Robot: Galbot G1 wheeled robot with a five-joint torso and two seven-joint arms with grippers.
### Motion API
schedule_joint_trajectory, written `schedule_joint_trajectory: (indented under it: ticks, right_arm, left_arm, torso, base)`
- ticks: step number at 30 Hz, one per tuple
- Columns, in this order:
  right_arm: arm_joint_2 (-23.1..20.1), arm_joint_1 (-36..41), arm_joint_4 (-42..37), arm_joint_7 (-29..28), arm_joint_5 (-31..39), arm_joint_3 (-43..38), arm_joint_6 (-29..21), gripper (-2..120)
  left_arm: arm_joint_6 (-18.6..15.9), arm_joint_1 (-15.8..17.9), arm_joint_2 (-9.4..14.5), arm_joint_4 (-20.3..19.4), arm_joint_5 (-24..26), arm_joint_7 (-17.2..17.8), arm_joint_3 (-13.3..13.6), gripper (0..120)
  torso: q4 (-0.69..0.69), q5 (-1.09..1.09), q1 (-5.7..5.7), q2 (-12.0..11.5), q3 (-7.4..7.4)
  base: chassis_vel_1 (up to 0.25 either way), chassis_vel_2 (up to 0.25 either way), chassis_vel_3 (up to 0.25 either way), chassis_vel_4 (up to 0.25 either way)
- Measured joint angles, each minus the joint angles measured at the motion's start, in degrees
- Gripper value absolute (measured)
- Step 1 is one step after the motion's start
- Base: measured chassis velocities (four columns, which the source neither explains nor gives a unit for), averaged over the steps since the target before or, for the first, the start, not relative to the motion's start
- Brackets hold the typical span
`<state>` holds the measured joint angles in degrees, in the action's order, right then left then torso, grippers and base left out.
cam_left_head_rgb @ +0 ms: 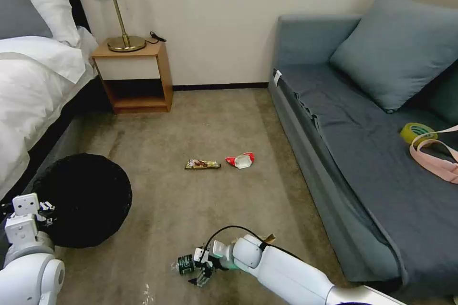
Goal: Pick up the trash bin, then pick up the garbage on the floor and place it into the trash bin.
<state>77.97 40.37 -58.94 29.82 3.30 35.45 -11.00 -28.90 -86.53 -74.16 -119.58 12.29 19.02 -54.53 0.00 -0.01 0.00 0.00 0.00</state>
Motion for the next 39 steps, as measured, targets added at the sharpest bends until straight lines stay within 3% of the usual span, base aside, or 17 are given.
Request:
schedule_joint_trajectory:
  ticks: [8,19,22,26,32,39]
  right_arm:
    - [0.73,0.01,1.45,-0.45,-0.4,-0.75,0.88,96]
    - [1.35,-0.19,1.83,0.21,-0.17,-2.18,1.61,57]
    - [2.15,0.29,2.61,0.2,-0.69,-3.51,2.19,42]
    - [2.83,0.38,3.23,0.2,-1.27,-4.85,2.56,33]
    - [2.77,0.26,2.81,0.29,-1.33,-7.79,2.71,25]
    - [3.57,-0.67,1.49,1.57,-1.01,-19.09,3.29,23]
  left_arm:
    - [0.35,0.24,-0.76,0.21,-0.25,-0.02,0.41,2]
    - [0.91,-0.04,-1.71,0.33,-0.41,-0.27,0.28,2]
    - [0.99,-0.41,-2.02,0.04,-0.43,-0.66,0.69,2]
    - [1.01,-0.47,-2.02,-0.03,-0.46,-0.71,0.86,2]
    - [1.67,-0.76,-1.83,0.15,-0.41,-0.93,0.4,2]
    - [5.39,-2.14,-1.31,1.04,-1.92,-2.94,-0.56,2]
  torso:
    - [0.0,0.01,0.0,0.0,0.0]
    - [0.0,0.01,0.0,0.0,0.0]
    - [0.0,0.01,0.0,0.0,0.0]
    - [0.0,0.01,0.0,0.0,0.0]
    - [0.0,0.01,0.0,0.0,0.0]
    - [0.0,0.01,0.0,0.0,0.0]
  base:
    - [0.0,0.0,0.0,0.0]
    - [0.0,0.0,0.0,0.0]
    - [0.0,0.0,0.0,0.0]
    - [0.0,0.0,0.0,0.0]
    - [0.0,0.0,0.0,0.0]
    - [0.0,0.0,0.0,0.0]
